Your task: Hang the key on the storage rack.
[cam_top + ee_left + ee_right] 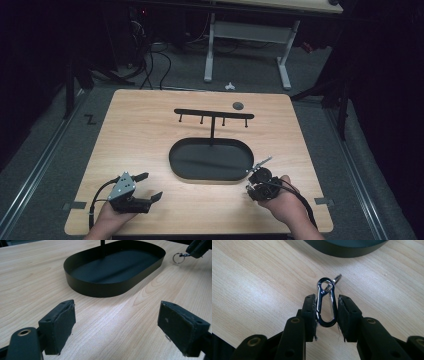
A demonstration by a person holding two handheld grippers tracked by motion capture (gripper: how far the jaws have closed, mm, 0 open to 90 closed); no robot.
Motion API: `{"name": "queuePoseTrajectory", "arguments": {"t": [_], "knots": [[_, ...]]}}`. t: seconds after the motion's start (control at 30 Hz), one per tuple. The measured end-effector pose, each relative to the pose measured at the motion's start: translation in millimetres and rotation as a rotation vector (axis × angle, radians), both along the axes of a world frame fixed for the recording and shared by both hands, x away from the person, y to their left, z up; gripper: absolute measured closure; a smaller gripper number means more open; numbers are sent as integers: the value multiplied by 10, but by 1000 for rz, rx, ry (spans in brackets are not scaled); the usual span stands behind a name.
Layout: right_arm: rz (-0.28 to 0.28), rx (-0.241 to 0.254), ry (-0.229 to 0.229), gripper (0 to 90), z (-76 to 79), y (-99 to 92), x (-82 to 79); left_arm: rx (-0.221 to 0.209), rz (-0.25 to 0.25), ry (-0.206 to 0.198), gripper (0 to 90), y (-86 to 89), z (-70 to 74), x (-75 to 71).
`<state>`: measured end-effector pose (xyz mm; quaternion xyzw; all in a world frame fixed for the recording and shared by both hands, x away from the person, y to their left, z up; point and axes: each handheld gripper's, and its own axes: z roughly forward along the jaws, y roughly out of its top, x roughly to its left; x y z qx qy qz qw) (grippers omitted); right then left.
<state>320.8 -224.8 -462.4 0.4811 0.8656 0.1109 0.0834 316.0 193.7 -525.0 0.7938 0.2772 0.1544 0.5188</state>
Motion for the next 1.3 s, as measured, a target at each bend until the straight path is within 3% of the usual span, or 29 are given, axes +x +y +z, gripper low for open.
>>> {"name": "queuePoseTrajectory", "arguments": {"t": [0.37, 0.73, 1.13, 1.3], "knots": [[2, -30, -25, 686, 182, -22, 27, 2, 0, 1, 151, -4, -1, 1], [-9, -34, -56, 687, 528, -11, 139, 7, -4, 1, 151, -8, -2, -2], [-11, -43, -108, 687, 1032, 91, 375, 7, -5, -2, 150, -8, -3, -6], [-10, -43, -124, 687, 1159, 110, 462, 9, -7, 0, 151, -8, -4, -5]]}}
